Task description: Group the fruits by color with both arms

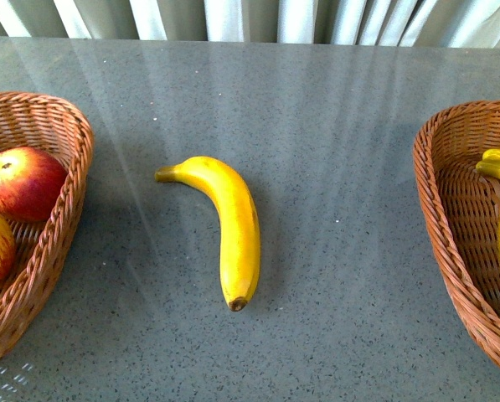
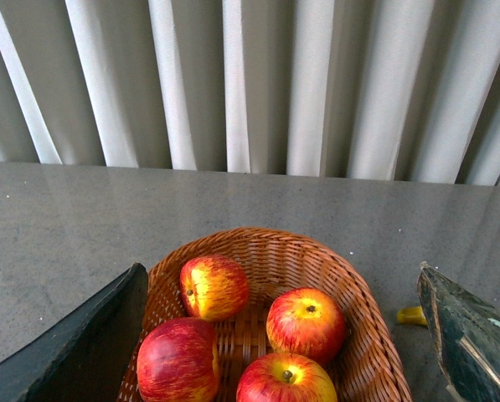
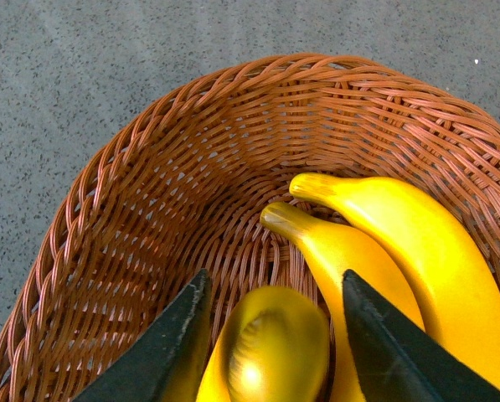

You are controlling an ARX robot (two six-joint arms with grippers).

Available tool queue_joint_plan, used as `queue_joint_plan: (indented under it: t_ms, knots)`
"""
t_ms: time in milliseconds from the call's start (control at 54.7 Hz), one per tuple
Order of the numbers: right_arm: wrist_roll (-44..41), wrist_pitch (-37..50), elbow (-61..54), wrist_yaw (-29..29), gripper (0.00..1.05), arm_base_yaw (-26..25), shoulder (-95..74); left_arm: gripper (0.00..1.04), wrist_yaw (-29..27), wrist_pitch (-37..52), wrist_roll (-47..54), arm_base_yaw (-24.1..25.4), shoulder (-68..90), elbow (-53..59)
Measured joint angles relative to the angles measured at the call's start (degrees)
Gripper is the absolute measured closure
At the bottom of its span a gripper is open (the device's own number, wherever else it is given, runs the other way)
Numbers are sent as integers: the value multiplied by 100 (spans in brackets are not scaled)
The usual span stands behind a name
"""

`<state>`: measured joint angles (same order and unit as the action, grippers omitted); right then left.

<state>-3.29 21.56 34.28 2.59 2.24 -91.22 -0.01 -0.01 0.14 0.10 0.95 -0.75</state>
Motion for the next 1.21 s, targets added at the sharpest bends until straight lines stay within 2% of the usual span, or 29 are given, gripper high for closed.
queue_joint_plan:
  t_ms: [183, 311, 347, 402, 475, 731, 932, 1206]
  knots:
    - [-79, -170, 107, 120, 28, 164, 144, 9, 0, -2, 0, 0, 0, 0]
    - [-170, -350, 376, 216, 10, 595, 203, 9, 0, 0, 0, 0, 0, 0]
    - [-201, -411, 461, 245, 8, 765, 203, 9, 0, -2, 0, 0, 0, 0]
    - [-236, -520, 610, 282, 9, 1082, 179, 9, 0, -2, 0, 0, 0, 0]
    - [-234, -778, 1016, 352, 9, 1794, -48, 9, 0, -2, 0, 0, 0, 0]
    - [-72, -1351, 1943, 466, 9, 3042, -1097, 9, 0, -2, 0, 0, 0, 0]
    - [278, -1646, 2527, 560, 9, 3451, -1801, 9, 0, 0, 0, 0, 0, 0]
    - [717, -1803, 2879, 433, 9, 3565, -2514, 9, 0, 0, 0, 0, 0, 0]
